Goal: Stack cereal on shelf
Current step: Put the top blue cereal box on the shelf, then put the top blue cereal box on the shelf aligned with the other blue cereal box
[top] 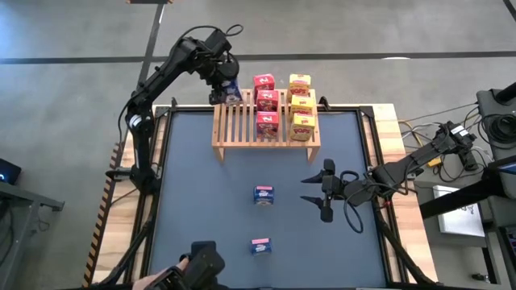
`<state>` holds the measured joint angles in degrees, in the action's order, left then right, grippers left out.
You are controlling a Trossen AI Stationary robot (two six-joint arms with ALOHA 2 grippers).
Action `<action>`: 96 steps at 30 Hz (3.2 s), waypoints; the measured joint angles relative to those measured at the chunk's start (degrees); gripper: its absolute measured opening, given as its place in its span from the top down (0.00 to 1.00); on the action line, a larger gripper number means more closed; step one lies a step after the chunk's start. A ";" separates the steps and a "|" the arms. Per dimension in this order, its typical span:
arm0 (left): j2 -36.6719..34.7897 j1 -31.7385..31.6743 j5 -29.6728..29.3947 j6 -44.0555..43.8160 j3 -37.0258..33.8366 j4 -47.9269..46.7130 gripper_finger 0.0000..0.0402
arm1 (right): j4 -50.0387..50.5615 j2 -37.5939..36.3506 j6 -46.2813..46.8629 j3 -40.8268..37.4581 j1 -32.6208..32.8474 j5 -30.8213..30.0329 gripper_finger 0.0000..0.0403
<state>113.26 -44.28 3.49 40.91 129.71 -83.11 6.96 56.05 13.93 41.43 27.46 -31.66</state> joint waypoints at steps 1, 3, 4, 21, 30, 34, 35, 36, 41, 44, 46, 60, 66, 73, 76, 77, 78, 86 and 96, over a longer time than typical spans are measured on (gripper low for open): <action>-0.10 0.05 0.02 -0.03 0.00 0.04 0.50 | 0.00 0.00 0.00 0.00 0.00 0.00 0.43; -0.33 0.20 0.02 -0.04 0.00 0.06 0.50 | 0.00 0.00 0.00 0.00 0.01 0.00 0.43; -0.38 0.25 0.02 -0.05 0.04 0.03 0.50 | 0.00 0.00 0.00 0.00 0.01 0.00 0.43; -1.81 1.11 -2.06 -1.48 5.22 -1.50 0.50 | -0.01 0.00 0.02 0.00 0.01 0.00 0.43; -5.34 1.10 -4.00 -2.10 5.22 -2.01 0.50 | 0.00 0.00 0.36 0.00 0.01 0.01 0.43; -7.71 1.07 -3.06 -4.52 5.22 -3.15 0.50 | 0.00 0.00 0.46 0.00 0.02 0.00 0.43; -8.49 1.06 -2.12 -5.21 5.21 -3.42 0.50 | 0.00 0.00 0.46 0.00 0.02 0.00 0.43; -9.29 1.06 -1.00 -5.92 5.20 -3.52 0.50 | 0.00 0.00 0.46 0.00 0.02 0.00 0.43; -13.32 1.07 8.63 -8.35 4.78 -3.46 0.50 | 0.00 0.00 0.57 0.00 0.02 -0.81 0.43; -15.83 1.64 16.88 -8.45 2.91 -3.50 0.50 | -0.09 -0.02 1.16 -0.31 0.04 -1.90 0.43; -17.79 2.50 18.08 -8.70 0.54 -3.32 0.51 | -0.01 -0.02 1.48 -0.86 0.04 -1.97 0.43; -48.75 19.41 7.47 -27.92 -44.67 26.38 0.60 | -13.71 -0.02 -2.24 -9.76 0.02 -2.45 0.43; -62.15 30.84 4.24 -36.99 -64.75 46.42 0.61 | -22.17 -0.02 -5.57 -13.71 0.02 -1.55 0.43; -69.27 45.09 -2.33 -40.60 -83.47 70.06 0.61 | -27.25 -0.02 -7.15 -16.74 0.02 -0.92 0.43; -69.18 50.79 -8.68 -39.63 -88.80 78.38 0.61 | -29.97 0.87 -7.13 -17.75 0.02 -0.94 0.43; -68.87 52.39 -11.17 -38.89 -90.04 80.86 0.61 | -31.32 1.57 -7.34 -17.96 0.02 -0.92 0.43; -68.43 53.80 -13.56 -38.11 -90.84 82.86 0.61 | -32.57 2.56 -7.73 -18.15 0.02 -0.94 0.43; -61.73 60.20 -21.00 -35.84 -94.25 96.62 0.61 | -43.19 17.25 -15.21 -15.05 -0.98 -4.58 0.43; -50.59 61.41 -21.00 -33.76 -93.40 104.57 0.61 | -44.09 31.58 -10.82 -7.75 -5.85 1.12 0.43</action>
<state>62.67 17.12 -17.52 7.15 36.31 21.46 -37.13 87.63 3.11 33.68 21.62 -30.54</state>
